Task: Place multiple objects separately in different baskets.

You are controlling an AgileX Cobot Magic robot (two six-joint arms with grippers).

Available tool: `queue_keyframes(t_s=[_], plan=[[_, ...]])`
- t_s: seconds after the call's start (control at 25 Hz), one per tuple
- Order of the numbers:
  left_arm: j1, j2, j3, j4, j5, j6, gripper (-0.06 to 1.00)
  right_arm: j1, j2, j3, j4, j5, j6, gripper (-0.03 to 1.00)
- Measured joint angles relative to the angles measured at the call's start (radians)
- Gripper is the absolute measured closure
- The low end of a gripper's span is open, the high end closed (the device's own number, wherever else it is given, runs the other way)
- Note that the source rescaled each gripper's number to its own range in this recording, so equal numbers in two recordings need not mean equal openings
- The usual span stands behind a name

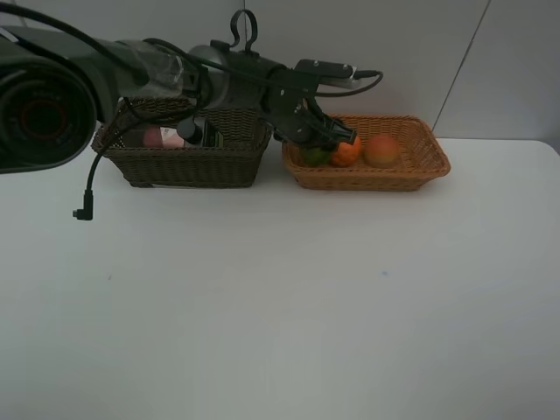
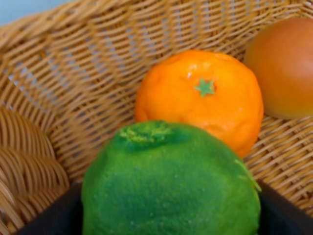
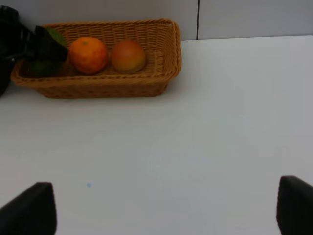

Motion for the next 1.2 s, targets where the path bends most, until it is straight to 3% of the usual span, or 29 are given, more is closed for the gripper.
queue_keyframes(t_s=[0.12,0.44,0.6,0.76,0.96,1.2], plan=[[0.000,-0.008,0.000,-0.007,0.025,0.007,-0.04,0.000,0.000,0.000,0.000,0.000,0.000,0.01],[-0.002,-0.104,0.000,-0.011,0.144,0.049,-0.05,0.000,0.000,0.000,0.000,0.000,0.000,0.01],[0.012,-0.208,0.000,-0.014,0.315,0.051,-0.05,0.000,0.000,0.000,0.000,0.000,0.000,0.01],[0.078,-0.329,0.018,-0.006,0.511,0.044,-0.05,0.000,0.000,0.000,0.000,0.000,0.000,0.01],[0.213,-0.556,0.230,0.006,0.571,0.029,-0.05,0.000,0.000,0.000,0.000,0.000,0.000,0.01],[0.383,-0.922,0.608,0.027,0.570,0.043,-0.05,0.000,0.000,0.000,0.000,0.000,0.000,0.01]])
